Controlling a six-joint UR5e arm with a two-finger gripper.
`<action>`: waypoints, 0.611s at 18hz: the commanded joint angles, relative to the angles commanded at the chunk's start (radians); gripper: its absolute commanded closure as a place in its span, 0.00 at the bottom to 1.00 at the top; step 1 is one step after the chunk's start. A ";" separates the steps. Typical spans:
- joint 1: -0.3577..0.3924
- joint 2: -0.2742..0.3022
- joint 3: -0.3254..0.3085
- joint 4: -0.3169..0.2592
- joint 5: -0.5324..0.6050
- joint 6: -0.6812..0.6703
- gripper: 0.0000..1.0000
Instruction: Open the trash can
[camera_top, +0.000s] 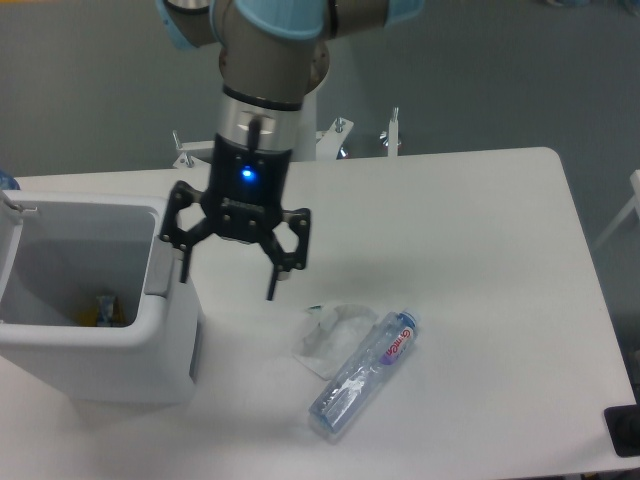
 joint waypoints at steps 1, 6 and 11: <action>0.017 -0.012 0.009 -0.002 0.035 0.043 0.00; 0.141 -0.113 -0.006 0.008 0.127 0.172 0.00; 0.218 -0.202 -0.003 0.000 0.216 0.463 0.00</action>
